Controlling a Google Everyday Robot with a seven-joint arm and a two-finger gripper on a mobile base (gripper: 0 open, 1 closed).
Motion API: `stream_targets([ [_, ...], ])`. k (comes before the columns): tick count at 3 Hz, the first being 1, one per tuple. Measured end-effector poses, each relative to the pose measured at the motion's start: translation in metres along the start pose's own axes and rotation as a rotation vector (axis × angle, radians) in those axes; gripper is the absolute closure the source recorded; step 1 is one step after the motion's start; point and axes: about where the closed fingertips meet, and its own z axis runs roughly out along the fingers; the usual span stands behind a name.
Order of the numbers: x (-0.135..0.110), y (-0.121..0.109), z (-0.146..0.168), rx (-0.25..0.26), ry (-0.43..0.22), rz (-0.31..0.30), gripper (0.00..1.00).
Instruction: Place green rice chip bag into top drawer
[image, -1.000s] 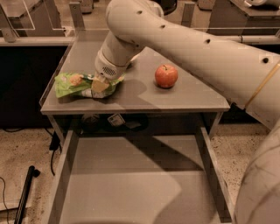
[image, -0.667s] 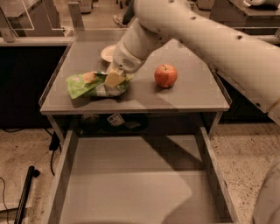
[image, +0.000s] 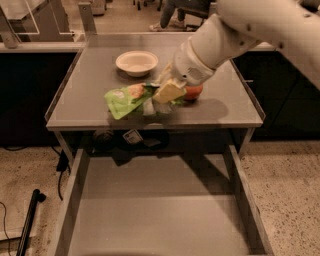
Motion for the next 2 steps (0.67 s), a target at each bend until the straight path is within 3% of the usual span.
stream_targets([
  [2, 0.036, 0.082, -0.067, 0.027, 0.047, -0.034, 1.0],
])
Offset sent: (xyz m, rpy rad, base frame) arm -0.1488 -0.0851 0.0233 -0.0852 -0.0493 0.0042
